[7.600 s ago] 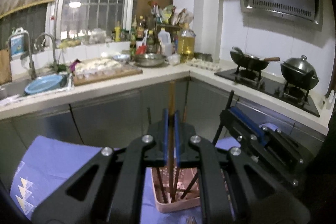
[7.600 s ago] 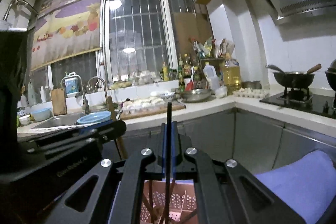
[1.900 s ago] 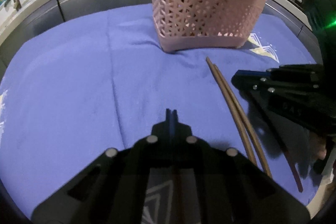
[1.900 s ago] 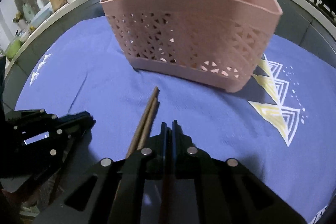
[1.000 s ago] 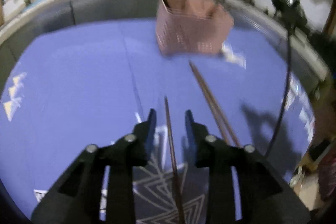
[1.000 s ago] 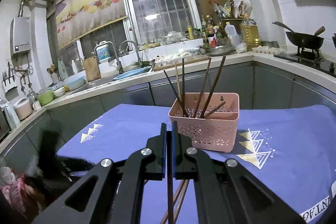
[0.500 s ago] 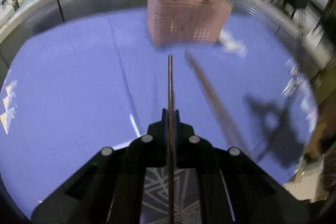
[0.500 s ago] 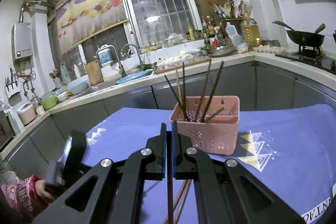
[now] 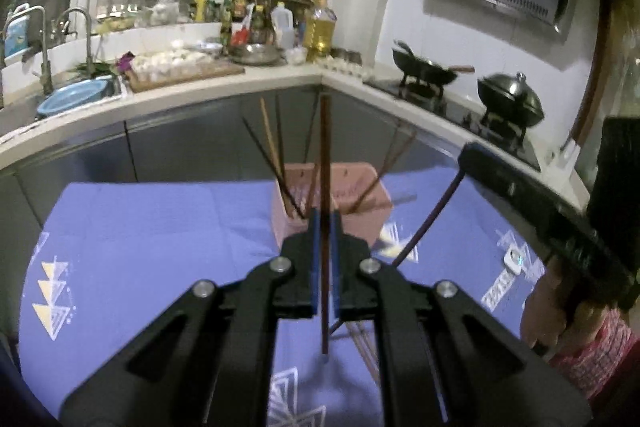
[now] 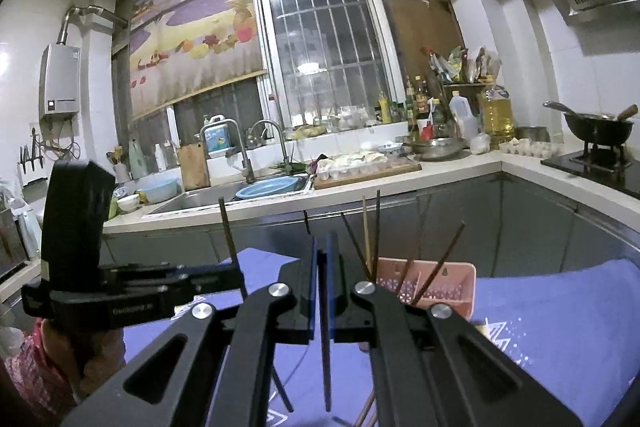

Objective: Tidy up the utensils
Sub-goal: 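Lift both held chopsticks and carry them over the pink basket, then open both tools above the pink basket to drop the chopsticks in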

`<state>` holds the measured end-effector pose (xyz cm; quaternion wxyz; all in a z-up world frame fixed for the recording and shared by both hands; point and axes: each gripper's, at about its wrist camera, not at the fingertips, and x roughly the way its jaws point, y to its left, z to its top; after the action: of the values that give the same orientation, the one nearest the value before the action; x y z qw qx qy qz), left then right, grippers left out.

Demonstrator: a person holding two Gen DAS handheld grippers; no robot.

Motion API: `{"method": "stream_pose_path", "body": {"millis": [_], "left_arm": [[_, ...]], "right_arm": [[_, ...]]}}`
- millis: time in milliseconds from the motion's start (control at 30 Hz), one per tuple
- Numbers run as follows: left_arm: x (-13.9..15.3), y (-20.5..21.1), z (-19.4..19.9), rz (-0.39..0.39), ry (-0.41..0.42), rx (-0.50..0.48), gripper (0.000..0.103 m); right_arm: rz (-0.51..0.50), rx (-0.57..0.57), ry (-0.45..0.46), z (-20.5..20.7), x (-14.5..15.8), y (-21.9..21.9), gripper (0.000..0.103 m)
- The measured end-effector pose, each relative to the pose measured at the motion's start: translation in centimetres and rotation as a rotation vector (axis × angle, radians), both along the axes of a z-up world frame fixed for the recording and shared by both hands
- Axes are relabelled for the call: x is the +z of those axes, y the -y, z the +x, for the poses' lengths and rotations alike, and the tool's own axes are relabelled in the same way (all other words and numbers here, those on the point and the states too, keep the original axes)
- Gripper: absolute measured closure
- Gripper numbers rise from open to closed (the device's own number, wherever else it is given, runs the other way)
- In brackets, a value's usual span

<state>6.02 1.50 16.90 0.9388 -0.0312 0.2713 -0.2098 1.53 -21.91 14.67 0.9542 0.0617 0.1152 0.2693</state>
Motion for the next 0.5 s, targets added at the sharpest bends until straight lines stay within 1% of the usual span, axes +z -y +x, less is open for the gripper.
{"method": "stream_pose_path", "body": {"millis": [167, 267, 333, 400, 433, 500], "left_arm": [[2.0, 0.6, 2.9, -0.008, 0.026, 0.025, 0.099], [4.3, 1.4, 5.0, -0.013, 0.048, 0.036, 0.099], [6.0, 1.8, 6.0, -0.024, 0.079, 0.043, 0.099], [7.8, 2.4, 7.2, -0.031, 0.130, 0.054, 0.099], [8.2, 2.6, 7.5, -0.032, 0.149, 0.059, 0.099], [8.8, 3.3, 8.6, -0.032, 0.192, 0.074, 0.099]], "right_arm": [[-0.013, -0.013, -0.010, 3.0, 1.9, -0.2, 0.098], [-0.001, -0.034, -0.014, 5.6, 4.0, 0.0, 0.098], [0.009, -0.055, 0.000, 6.8, 5.3, 0.4, 0.098], [0.014, -0.087, 0.026, 7.9, 6.7, 0.8, 0.098], [0.014, -0.111, 0.047, 8.6, 7.5, 0.9, 0.098], [0.009, -0.143, 0.075, 9.5, 8.1, 1.2, 0.098]]}}
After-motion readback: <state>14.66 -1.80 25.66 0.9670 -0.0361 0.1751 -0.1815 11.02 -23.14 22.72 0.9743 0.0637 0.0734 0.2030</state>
